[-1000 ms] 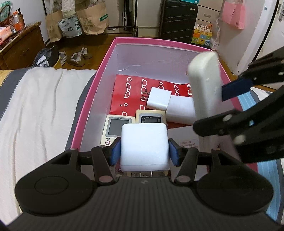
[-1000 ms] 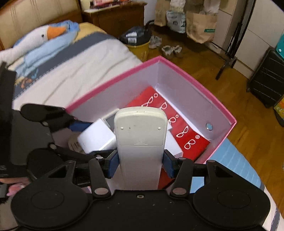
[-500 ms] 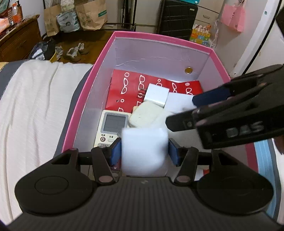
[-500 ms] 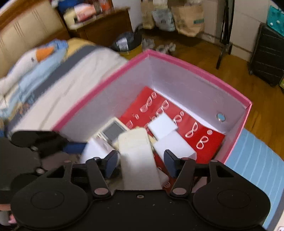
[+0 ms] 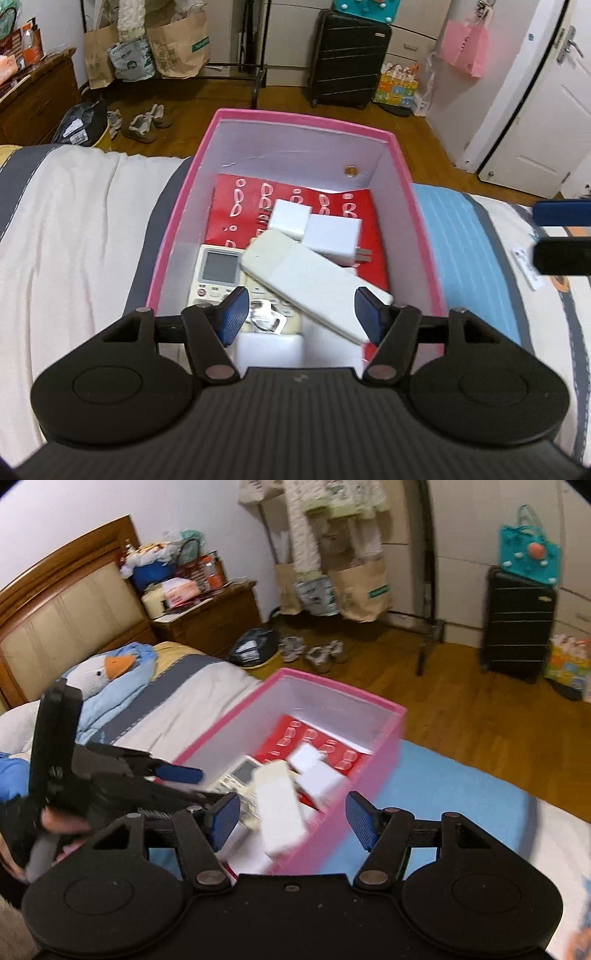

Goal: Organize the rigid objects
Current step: 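Move both tools over the small white remote on the bed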

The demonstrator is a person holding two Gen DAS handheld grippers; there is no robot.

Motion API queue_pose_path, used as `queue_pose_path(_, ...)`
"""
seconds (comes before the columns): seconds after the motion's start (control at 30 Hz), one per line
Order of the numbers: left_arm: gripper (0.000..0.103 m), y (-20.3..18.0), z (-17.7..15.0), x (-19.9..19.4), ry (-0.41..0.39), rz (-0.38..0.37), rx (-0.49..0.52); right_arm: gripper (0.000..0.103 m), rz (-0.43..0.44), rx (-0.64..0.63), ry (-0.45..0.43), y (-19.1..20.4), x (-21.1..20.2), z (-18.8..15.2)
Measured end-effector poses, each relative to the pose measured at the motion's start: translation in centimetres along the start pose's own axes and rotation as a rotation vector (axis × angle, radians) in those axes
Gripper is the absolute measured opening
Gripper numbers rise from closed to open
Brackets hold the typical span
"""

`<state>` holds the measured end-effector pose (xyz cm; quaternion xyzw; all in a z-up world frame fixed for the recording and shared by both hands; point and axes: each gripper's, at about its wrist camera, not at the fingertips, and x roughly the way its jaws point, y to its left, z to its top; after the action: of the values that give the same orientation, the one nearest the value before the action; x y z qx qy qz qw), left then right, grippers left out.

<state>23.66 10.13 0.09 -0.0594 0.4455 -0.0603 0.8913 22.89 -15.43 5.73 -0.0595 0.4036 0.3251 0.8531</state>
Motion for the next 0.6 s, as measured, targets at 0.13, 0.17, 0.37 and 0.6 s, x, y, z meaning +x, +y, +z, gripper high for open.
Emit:
queue_pose_path(0.13, 0.062, -2.1, 0.0, -1.9, -0.018, -0.030, 0.039, 0.068, -0.075, 0.054, -0.031, -2.2, -4.8, -1.5)
queue_pose_path(0.17, 0.062, -2.8, -0.1, -2.4, -0.023, -0.039, 0.052, 0.068, -0.090, 0.080, -0.038, -2.8, -5.8, -2.0)
queue_pose_path(0.37, 0.062, -6.7, -0.3, -4.2, -0.042, -0.079, 0.111, 0.068, -0.172, 0.171, -0.096, -5.4, -10.1, -5.4)
queue_pose_path(0.6, 0.062, -11.1, -0.3, -4.1, -0.043, -0.116, 0.149, 0.068, -0.243, 0.161, -0.153, -8.3, -11.2, -9.3)
